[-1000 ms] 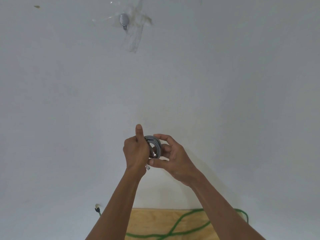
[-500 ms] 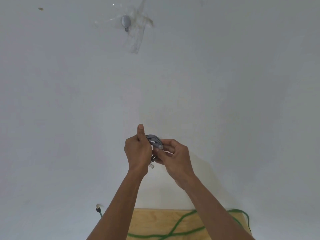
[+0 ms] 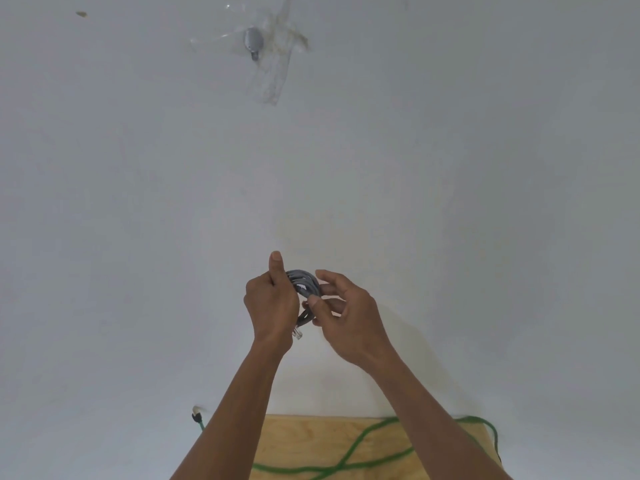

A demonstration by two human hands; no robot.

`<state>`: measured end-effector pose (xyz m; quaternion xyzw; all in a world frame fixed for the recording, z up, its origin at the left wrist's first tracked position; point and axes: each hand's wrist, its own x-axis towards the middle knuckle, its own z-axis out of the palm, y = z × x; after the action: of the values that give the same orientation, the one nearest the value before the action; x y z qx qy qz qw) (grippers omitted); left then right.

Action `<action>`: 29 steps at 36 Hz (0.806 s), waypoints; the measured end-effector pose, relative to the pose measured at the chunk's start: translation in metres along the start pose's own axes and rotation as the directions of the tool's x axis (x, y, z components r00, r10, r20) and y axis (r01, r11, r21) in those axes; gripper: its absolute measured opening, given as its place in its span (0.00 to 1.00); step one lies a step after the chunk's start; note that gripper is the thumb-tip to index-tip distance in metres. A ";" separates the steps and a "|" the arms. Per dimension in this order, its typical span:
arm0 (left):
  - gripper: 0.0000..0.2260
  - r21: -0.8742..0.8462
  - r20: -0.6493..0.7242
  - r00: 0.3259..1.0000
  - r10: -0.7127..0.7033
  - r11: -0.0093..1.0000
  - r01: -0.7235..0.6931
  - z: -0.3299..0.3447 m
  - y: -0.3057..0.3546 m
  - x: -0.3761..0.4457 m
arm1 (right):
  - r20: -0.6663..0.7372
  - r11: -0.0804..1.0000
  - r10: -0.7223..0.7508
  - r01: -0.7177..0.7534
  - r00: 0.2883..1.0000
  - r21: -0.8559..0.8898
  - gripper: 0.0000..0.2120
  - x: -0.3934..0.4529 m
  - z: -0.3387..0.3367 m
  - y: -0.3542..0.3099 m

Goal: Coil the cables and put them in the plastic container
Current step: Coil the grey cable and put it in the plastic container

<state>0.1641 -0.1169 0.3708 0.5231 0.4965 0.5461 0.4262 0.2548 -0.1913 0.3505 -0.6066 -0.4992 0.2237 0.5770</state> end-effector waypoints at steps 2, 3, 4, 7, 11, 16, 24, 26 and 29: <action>0.28 -0.009 0.009 1.000 0.000 1.000 0.001 0.000 0.000 -0.001 | 0.003 0.997 -0.023 0.023 1.000 -0.069 0.21 -0.001 -0.001 -0.003; 0.28 -0.011 0.018 1.000 0.000 1.000 0.000 0.000 0.000 -0.002 | -0.008 0.994 -0.044 0.043 0.999 -0.096 0.21 -0.001 -0.001 -0.004; 0.29 -0.011 0.029 1.000 -0.003 1.000 0.003 0.000 -0.001 -0.002 | -0.026 0.991 -0.070 0.066 0.997 -0.112 0.20 -0.001 -0.001 -0.004; 0.28 -0.025 0.042 0.998 -0.043 0.999 0.044 0.000 -0.004 -0.002 | -0.093 0.981 -0.149 0.136 0.984 -0.139 0.17 -0.004 0.001 0.000; 0.27 -0.057 0.084 0.990 -0.112 0.992 0.117 0.001 -0.010 -0.004 | -0.171 0.960 -0.242 0.210 0.955 -0.187 0.16 -0.010 0.005 0.008; 0.27 -0.071 0.151 0.972 -0.179 0.979 0.192 0.000 -0.012 -0.009 | -0.228 0.964 -0.237 0.200 0.944 -0.175 0.14 -0.014 0.005 0.016; 0.26 -0.120 0.182 0.951 -0.249 0.955 0.273 0.001 -0.019 -0.023 | -0.227 0.982 -0.156 0.127 0.961 -0.137 0.13 -0.021 0.000 0.026; 0.23 -0.103 0.191 0.949 -0.249 0.957 0.272 0.000 -0.025 -0.025 | -0.231 0.987 -0.126 0.100 0.965 -0.122 0.13 -0.024 -0.003 0.029; 0.21 -0.080 0.221 0.940 -0.258 0.956 0.282 -0.001 -0.034 -0.031 | -0.234 0.993 -0.081 0.058 0.969 -0.103 0.13 -0.030 -0.007 0.036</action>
<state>0.1637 -0.1427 0.3330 0.4797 0.4852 0.4514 0.5751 0.2612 -0.2145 0.3094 -0.6379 -0.4578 0.1050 0.6103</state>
